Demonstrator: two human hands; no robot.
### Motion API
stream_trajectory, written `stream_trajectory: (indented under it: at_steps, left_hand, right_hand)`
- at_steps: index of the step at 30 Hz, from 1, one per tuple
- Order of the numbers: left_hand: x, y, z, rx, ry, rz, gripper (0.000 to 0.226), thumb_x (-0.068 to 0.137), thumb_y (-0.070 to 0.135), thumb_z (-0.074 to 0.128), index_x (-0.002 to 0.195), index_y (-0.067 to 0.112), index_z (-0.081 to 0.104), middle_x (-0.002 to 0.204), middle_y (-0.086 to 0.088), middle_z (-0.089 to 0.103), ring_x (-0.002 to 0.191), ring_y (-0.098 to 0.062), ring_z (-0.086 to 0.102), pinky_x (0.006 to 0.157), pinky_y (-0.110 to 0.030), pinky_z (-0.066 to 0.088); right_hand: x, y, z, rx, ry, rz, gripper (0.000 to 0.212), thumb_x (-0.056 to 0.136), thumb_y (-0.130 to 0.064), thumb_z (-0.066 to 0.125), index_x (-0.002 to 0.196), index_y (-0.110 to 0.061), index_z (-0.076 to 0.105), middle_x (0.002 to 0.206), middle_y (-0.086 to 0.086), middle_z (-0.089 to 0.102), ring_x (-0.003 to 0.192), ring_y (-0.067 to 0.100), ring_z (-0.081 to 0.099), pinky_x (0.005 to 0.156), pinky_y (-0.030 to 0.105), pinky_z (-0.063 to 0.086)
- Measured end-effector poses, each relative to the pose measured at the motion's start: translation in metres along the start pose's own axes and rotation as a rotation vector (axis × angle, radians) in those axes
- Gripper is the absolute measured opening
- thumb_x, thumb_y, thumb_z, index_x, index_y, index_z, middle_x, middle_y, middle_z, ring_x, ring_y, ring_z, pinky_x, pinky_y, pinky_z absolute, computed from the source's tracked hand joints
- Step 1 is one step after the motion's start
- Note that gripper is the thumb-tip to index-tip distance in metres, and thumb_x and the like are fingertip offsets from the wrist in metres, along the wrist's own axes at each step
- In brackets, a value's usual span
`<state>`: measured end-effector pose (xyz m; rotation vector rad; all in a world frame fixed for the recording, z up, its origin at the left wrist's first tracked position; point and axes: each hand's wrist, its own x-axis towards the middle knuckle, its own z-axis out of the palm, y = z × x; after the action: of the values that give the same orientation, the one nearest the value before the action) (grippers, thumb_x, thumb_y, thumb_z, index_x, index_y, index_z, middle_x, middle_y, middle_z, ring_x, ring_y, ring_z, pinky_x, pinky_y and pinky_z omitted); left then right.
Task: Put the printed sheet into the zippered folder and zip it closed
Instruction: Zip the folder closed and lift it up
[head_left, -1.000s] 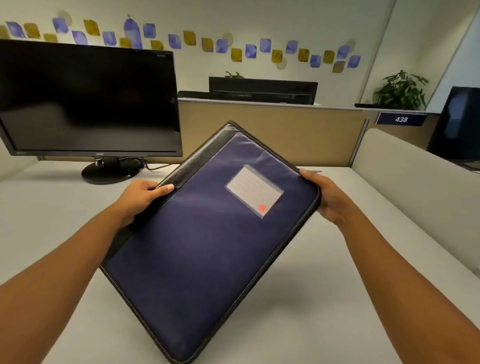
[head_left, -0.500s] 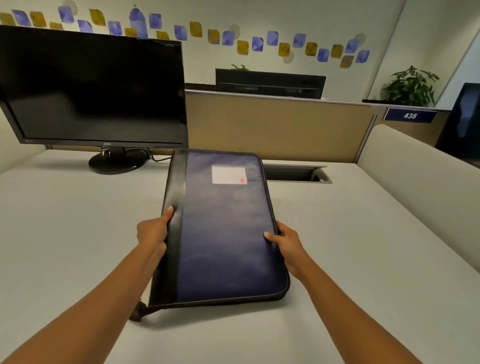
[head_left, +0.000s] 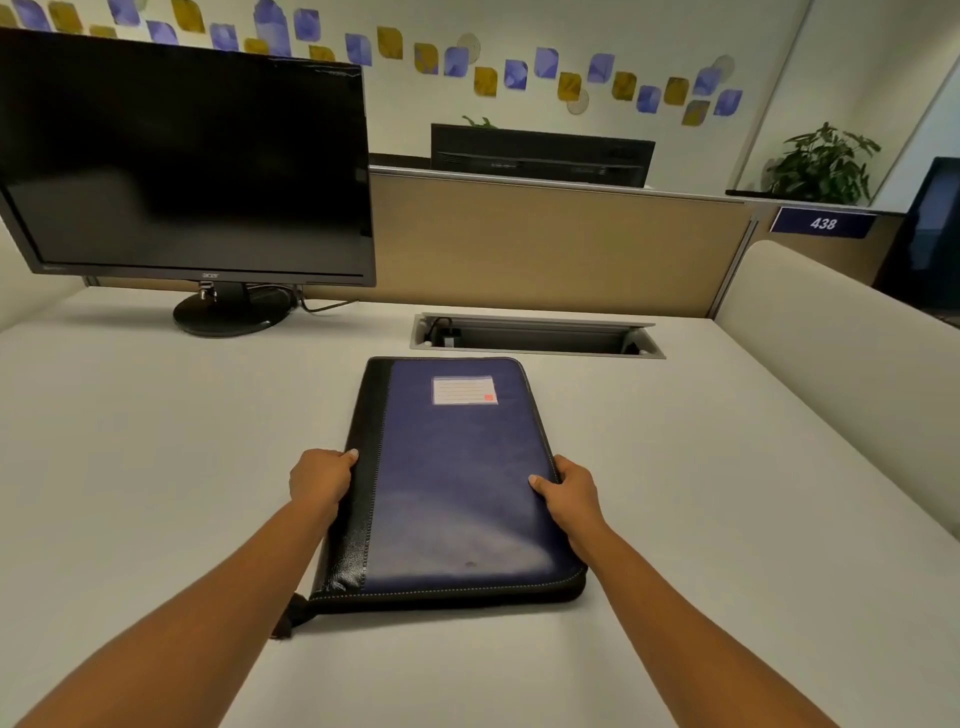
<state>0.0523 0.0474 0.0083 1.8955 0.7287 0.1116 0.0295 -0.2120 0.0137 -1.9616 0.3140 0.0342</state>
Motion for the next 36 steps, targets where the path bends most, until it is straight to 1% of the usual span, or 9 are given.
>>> stream_trajectory:
  at_steps: [1, 4, 6, 8, 10, 12, 15, 19, 36]
  left_hand:
    - [0.0, -0.001, 0.0, 0.041, -0.007, 0.021, 0.025, 0.089, 0.02, 0.06, 0.082, -0.003, 0.068, 0.101, -0.026, 0.065, 0.099, -0.039, 0.059, 0.083, -0.037, 0.045]
    - [-0.003, 0.0, -0.001, 0.176, -0.048, 0.095, 0.024, 0.09, 0.021, 0.056, 0.078, 0.002, 0.066, 0.098, -0.025, 0.065, 0.098, -0.039, 0.059, 0.086, -0.04, 0.046]
    - [-0.007, 0.001, 0.0, 0.274, -0.067, 0.149, 0.031, 0.092, 0.022, 0.052, 0.097, -0.006, 0.064, 0.104, -0.026, 0.064, 0.098, -0.04, 0.058, 0.088, -0.043, 0.048]
    - [-0.017, -0.002, 0.004, 0.377, -0.072, 0.233, 0.039, 0.093, 0.026, 0.05, 0.115, -0.006, 0.056, 0.113, -0.026, 0.059, 0.103, -0.04, 0.055, 0.091, -0.045, 0.046]
    - [-0.031, -0.012, 0.008, 0.465, -0.083, 0.326, 0.054, 0.093, 0.034, 0.048, 0.134, 0.0, 0.04, 0.132, -0.025, 0.046, 0.119, -0.038, 0.045, 0.1, -0.044, 0.04]
    - [-0.045, -0.023, 0.01, 0.566, -0.085, 0.416, 0.067, 0.093, 0.045, 0.042, 0.145, 0.009, 0.022, 0.15, -0.017, 0.025, 0.136, -0.033, 0.028, 0.109, -0.042, 0.029]
    - [-0.06, -0.038, 0.017, 0.795, -0.087, 0.552, 0.073, 0.09, 0.059, 0.029, 0.147, 0.018, 0.01, 0.157, -0.009, 0.006, 0.144, -0.027, 0.006, 0.116, -0.041, 0.013]
    - [-0.072, -0.052, 0.024, 0.948, -0.086, 0.651, 0.075, 0.088, 0.064, 0.016, 0.147, 0.02, 0.0, 0.158, -0.006, 0.0, 0.145, -0.024, -0.003, 0.117, -0.041, 0.001]
    - [-0.043, -0.042, 0.032, 0.921, -0.091, 0.714, 0.074, 0.09, 0.062, 0.016, 0.148, 0.017, 0.004, 0.157, -0.008, 0.005, 0.145, -0.026, 0.0, 0.116, -0.043, -0.001]
  right_hand:
    - [0.0, -0.001, 0.0, -0.024, 0.004, -0.011, 0.033, 0.09, -0.016, 0.055, 0.121, -0.006, 0.051, 0.124, 0.013, 0.058, 0.108, 0.031, 0.056, 0.097, 0.043, 0.048]
    - [0.001, -0.002, 0.002, -0.121, 0.02, -0.102, 0.037, 0.089, -0.015, 0.056, 0.125, -0.007, 0.048, 0.127, 0.013, 0.056, 0.113, 0.031, 0.055, 0.098, 0.04, 0.045]
    - [0.002, -0.001, 0.005, -0.203, 0.026, -0.157, 0.04, 0.089, -0.017, 0.055, 0.127, -0.009, 0.047, 0.131, 0.013, 0.053, 0.117, 0.029, 0.051, 0.102, 0.041, 0.044]
    - [-0.001, 0.004, 0.008, -0.314, 0.033, -0.189, 0.049, 0.09, -0.024, 0.053, 0.135, -0.011, 0.039, 0.141, 0.011, 0.044, 0.128, 0.028, 0.042, 0.108, 0.041, 0.037]
    - [-0.008, 0.012, 0.013, -0.456, 0.025, -0.265, 0.057, 0.091, -0.034, 0.05, 0.14, -0.015, 0.029, 0.149, 0.006, 0.032, 0.137, 0.024, 0.03, 0.114, 0.04, 0.028]
    - [-0.016, 0.019, 0.021, -0.625, -0.018, -0.361, 0.06, 0.091, -0.046, 0.043, 0.142, -0.021, 0.023, 0.153, 0.002, 0.025, 0.141, 0.02, 0.02, 0.116, 0.043, 0.016]
    - [-0.03, 0.027, 0.037, -0.801, -0.06, -0.419, 0.064, 0.089, -0.059, 0.03, 0.143, -0.027, 0.018, 0.156, -0.001, 0.015, 0.144, 0.017, 0.008, 0.115, 0.05, 0.001]
    - [-0.043, 0.035, 0.05, -0.866, -0.059, -0.478, 0.066, 0.088, -0.063, 0.022, 0.144, -0.028, 0.013, 0.156, 0.0, 0.01, 0.144, 0.016, 0.002, 0.113, 0.049, -0.009]
    - [-0.019, 0.025, 0.062, -0.847, 0.004, -0.473, 0.059, 0.091, -0.055, 0.027, 0.143, -0.028, 0.018, 0.155, -0.001, 0.016, 0.144, 0.017, 0.009, 0.115, 0.05, -0.003]
